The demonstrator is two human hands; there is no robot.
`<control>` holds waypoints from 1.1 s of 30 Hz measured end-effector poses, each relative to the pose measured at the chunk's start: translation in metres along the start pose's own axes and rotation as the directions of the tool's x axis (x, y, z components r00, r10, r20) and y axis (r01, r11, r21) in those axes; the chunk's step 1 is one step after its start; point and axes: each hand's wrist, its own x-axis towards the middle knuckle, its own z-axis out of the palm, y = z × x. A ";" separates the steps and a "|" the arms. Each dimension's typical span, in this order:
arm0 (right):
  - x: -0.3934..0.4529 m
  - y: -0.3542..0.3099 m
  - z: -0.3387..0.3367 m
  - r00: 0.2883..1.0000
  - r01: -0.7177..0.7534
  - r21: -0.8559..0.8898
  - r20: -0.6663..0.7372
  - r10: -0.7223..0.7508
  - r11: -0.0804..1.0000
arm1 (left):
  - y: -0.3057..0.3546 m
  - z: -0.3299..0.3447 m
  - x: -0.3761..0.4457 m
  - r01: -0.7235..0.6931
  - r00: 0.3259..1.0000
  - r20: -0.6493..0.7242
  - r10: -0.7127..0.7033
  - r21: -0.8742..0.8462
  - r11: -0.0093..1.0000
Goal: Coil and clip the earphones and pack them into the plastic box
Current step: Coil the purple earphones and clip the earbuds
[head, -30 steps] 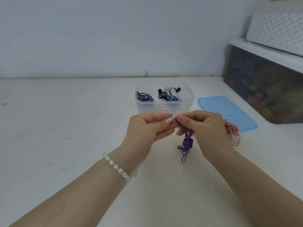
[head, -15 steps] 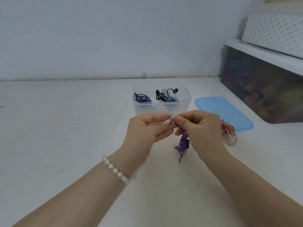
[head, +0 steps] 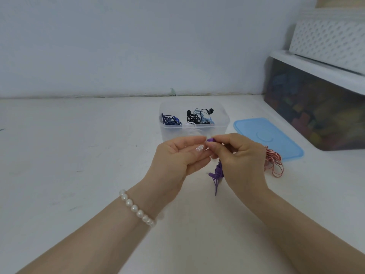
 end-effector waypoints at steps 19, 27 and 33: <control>0.016 -0.004 -0.018 0.959 0.139 0.022 0.247 -0.140 0.990 | 0.017 -0.004 0.000 0.063 0.998 0.017 -0.063 -0.014 0.998; 0.013 -0.010 -0.018 0.959 -0.144 0.355 0.279 0.042 0.924 | 0.015 -0.005 0.004 0.099 0.995 0.007 -0.099 -0.007 0.995; 0.012 -0.015 -0.017 0.962 -0.193 0.334 0.251 0.111 0.922 | 0.014 -0.005 0.002 -0.002 0.999 0.054 -0.003 0.101 0.995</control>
